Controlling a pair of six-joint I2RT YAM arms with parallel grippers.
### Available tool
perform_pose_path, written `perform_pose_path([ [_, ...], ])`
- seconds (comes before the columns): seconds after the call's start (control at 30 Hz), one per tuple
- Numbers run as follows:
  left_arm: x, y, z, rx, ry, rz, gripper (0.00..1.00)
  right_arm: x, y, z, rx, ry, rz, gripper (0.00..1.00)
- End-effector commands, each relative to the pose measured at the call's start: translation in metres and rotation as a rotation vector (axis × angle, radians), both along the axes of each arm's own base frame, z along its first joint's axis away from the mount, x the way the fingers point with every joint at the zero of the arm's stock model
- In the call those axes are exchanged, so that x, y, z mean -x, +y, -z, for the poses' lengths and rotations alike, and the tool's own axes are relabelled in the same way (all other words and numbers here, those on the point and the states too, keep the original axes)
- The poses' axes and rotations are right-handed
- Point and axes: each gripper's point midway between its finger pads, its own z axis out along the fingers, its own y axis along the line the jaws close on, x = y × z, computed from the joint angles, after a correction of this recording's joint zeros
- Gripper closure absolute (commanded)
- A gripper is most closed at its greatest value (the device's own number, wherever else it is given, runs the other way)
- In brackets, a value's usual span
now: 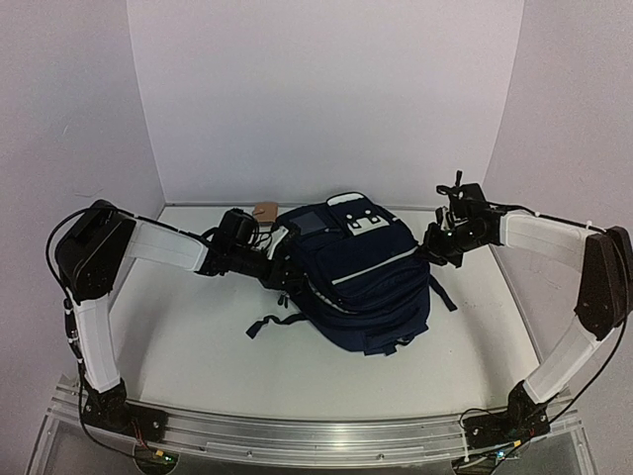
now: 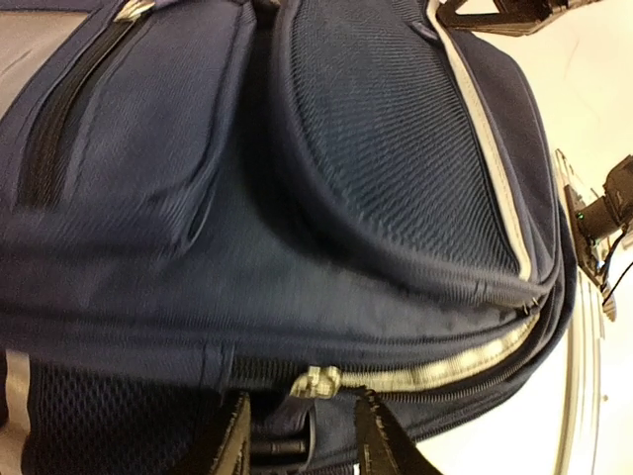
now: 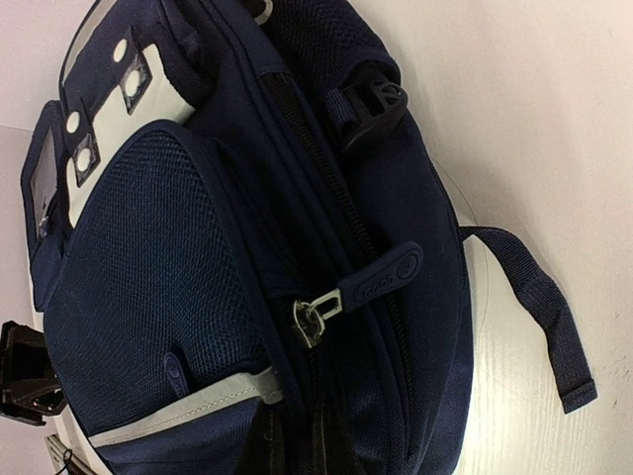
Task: Pack the student bag
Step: Zip the student bag at the center of the board.
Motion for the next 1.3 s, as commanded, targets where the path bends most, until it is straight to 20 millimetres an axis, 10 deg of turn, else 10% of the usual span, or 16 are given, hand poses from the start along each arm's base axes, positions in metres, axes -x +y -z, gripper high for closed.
perform_pose_path([
  [0.0, -0.01, -0.012, -0.002, -0.021, -0.06, 0.01, 0.68, -0.033, -0.007, -0.026, -0.01, -0.122, 0.057, 1.0],
  [0.47, 0.011, -0.02, 0.006, -0.021, 0.014, 0.029, 0.99, -0.033, -0.011, -0.021, -0.007, -0.113, 0.061, 1.0],
  [0.83, 0.066, -0.029, -0.031, 0.129, 0.248, 0.157, 1.0, -0.029, -0.014, -0.015, -0.002, -0.105, 0.08, 1.0],
  [1.27, 0.138, -0.09, -0.051, 0.17, 0.394, 0.273, 1.0, -0.027, -0.017, -0.005, -0.04, -0.113, 0.145, 1.0],
])
